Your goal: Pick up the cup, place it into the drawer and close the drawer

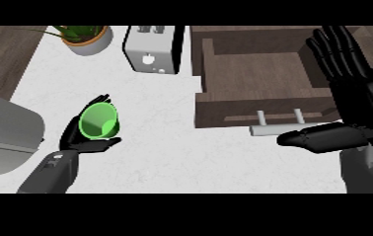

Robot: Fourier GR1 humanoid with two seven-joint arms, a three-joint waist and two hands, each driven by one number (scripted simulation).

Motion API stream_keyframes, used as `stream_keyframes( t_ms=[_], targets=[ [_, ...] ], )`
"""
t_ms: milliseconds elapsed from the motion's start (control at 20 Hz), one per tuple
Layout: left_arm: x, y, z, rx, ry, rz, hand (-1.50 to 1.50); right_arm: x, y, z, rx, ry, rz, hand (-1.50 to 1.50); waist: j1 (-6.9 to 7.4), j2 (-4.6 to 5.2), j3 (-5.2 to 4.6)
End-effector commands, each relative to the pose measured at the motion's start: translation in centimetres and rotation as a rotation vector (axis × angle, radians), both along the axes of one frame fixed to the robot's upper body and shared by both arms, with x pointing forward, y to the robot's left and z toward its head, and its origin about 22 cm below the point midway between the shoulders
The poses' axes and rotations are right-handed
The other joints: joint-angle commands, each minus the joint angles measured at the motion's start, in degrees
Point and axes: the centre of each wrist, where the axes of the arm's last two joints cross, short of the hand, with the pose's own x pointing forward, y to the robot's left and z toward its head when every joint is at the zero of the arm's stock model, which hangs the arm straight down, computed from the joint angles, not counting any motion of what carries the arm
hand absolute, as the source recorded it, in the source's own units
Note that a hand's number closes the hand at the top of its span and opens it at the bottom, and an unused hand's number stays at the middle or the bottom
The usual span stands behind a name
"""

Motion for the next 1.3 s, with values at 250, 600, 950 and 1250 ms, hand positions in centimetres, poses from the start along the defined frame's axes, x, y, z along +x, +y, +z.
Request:
stream_keyframes(
  t_ms=[250, 600, 950, 1250],
  targets=[
    [1.5, -1.6, 0.8, 0.073, -0.3, 0.088, 1.5, 0.7, -1.3, 0.2, -0.01, 0.003, -0.009, -1.5, -0.25, 0.37, -0.03],
    [0.9, -4.0, -0.5, 0.046, -0.348, 0.343, 1.5, 0.2, -1.0, -0.4, 0.012, 0.007, -0.021, -1.5, 0.41, -0.16, 0.1],
    [2.5, -6.4, 0.6, -0.129, -0.462, 0.243, 1.5, 0.2, -1.3, 1.0, -0.006, -0.001, -0.061, -1.5, 1.9, -0.82, 0.26],
    [7.5, -10.9, 5.9, -0.122, -0.504, 0.095, 1.5, 0.4, -1.5, 0.5, -0.022, 0.01, -0.074, -1.5, 3.0, -1.36, 0.41]
  ],
)
